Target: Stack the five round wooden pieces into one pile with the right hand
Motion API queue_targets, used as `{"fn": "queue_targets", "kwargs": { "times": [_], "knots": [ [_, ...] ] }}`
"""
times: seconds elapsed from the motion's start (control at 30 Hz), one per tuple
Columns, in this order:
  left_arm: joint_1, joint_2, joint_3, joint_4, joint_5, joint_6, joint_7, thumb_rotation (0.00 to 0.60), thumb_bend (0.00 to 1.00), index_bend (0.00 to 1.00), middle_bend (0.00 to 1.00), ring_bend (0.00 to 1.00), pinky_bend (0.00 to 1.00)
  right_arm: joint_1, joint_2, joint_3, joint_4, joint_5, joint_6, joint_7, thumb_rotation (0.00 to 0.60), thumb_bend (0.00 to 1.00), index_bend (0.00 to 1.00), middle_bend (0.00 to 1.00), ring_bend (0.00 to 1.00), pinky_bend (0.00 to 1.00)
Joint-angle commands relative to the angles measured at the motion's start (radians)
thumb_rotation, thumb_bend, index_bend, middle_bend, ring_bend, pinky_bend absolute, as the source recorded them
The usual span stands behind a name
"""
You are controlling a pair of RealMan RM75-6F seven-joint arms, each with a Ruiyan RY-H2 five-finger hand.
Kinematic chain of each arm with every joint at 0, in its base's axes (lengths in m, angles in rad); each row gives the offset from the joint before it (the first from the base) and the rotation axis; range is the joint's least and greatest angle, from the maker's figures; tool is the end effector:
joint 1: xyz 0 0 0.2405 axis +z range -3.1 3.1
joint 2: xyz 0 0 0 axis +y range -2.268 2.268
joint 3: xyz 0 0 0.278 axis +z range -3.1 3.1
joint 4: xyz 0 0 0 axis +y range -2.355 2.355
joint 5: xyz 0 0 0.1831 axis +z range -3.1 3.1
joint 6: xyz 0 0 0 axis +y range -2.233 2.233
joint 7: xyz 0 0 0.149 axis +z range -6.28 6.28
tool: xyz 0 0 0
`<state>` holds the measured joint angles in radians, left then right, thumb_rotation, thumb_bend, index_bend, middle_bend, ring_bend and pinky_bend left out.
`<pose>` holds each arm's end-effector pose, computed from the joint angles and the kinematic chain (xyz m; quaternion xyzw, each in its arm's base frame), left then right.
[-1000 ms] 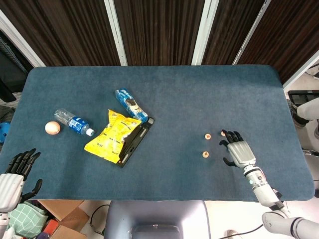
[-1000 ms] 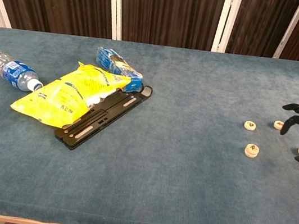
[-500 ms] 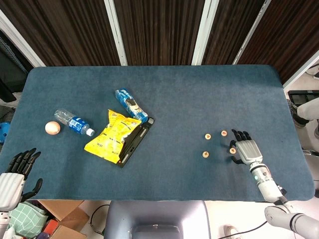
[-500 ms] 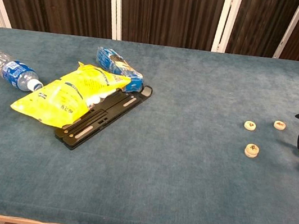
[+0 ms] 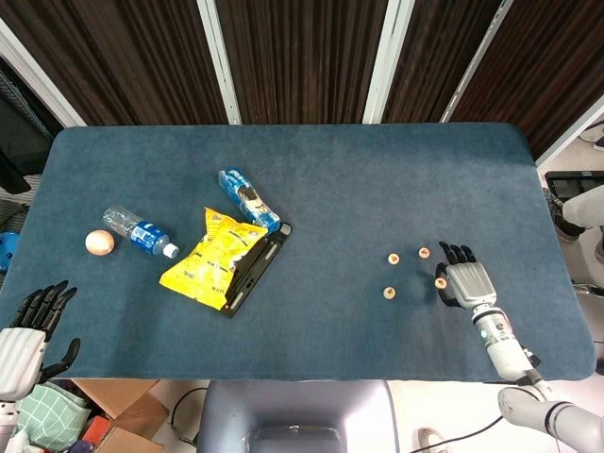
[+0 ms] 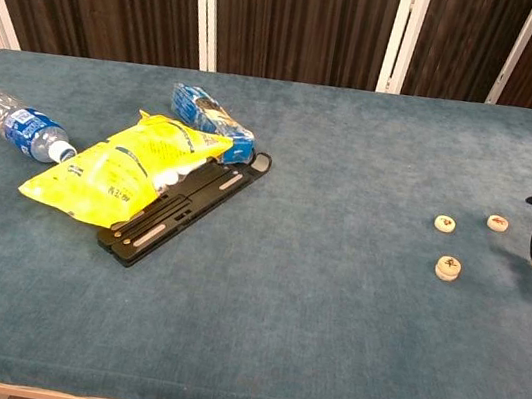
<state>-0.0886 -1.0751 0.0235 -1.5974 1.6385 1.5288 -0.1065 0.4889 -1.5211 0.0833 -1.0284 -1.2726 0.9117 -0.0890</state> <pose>-0.3088 0.1720 0.1963 -0.6309 -0.3825 -0.4160 0.5317 -0.3440 -0.3306 0.0561 0.7069 -0.3968 0.2315 0.5378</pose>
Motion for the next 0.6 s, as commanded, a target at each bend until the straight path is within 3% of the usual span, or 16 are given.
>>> {"fn": "queue_targets", "kwargs": {
  "times": [0.03,0.33,0.6],
  "knots": [
    [-0.001,0.000,0.000,0.001,0.000,-0.001,0.000,0.600,0.46,0.00,0.00,0.02,0.09,0.004,0.011,0.015,-0.034,-0.001,0.016,0.006,0.600,0.55,0.63,0.00,0.00,0.00],
    [-0.003,-0.003,0.000,0.001,0.002,-0.002,0.003,0.600,0.46,0.00,0.00,0.02,0.09,0.045,0.024,0.030,-0.204,-0.063,0.066,-0.057,0.600,0.55,0.60,0.00,0.00,0.00],
    [0.005,0.005,0.001,0.002,0.007,0.015,-0.014,0.600,0.46,0.00,0.00,0.02,0.09,0.073,-0.017,0.033,-0.235,-0.038,0.044,-0.137,0.600,0.55,0.60,0.00,0.00,0.00]
  ]
}}
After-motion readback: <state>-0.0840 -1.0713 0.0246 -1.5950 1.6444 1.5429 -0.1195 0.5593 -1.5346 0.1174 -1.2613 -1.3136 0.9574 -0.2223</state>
